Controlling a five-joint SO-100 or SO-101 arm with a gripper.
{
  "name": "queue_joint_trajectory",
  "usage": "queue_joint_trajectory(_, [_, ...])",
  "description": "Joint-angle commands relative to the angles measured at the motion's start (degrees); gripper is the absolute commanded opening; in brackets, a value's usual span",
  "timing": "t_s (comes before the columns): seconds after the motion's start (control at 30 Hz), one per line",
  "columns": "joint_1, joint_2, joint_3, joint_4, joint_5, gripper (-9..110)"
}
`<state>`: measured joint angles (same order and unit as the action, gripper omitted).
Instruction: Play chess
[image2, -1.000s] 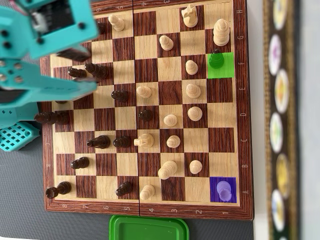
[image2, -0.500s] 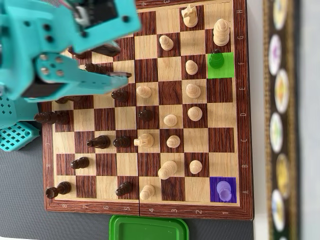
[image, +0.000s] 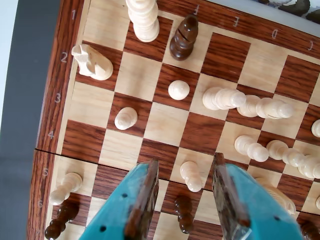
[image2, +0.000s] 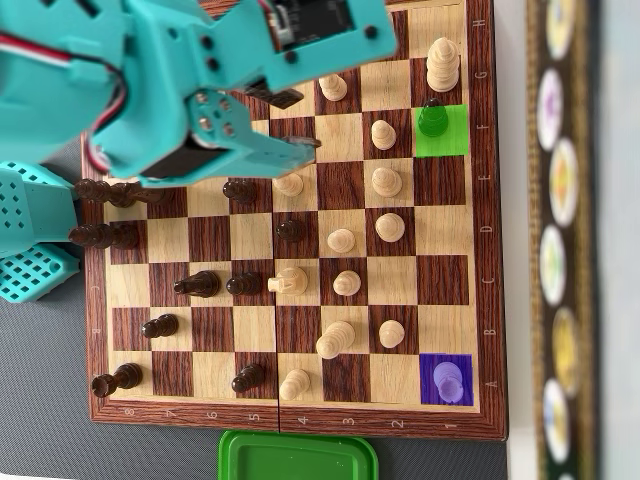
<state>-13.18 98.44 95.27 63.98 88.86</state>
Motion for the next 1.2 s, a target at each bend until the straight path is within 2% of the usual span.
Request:
queue_joint_trajectory(0.0, [-0.26, -0.97, -4.39, -0.79, -0.18, 16])
queue_joint_trajectory(1.17, [1.14, -23.91, -27.07, -0.35, -4.75, 16])
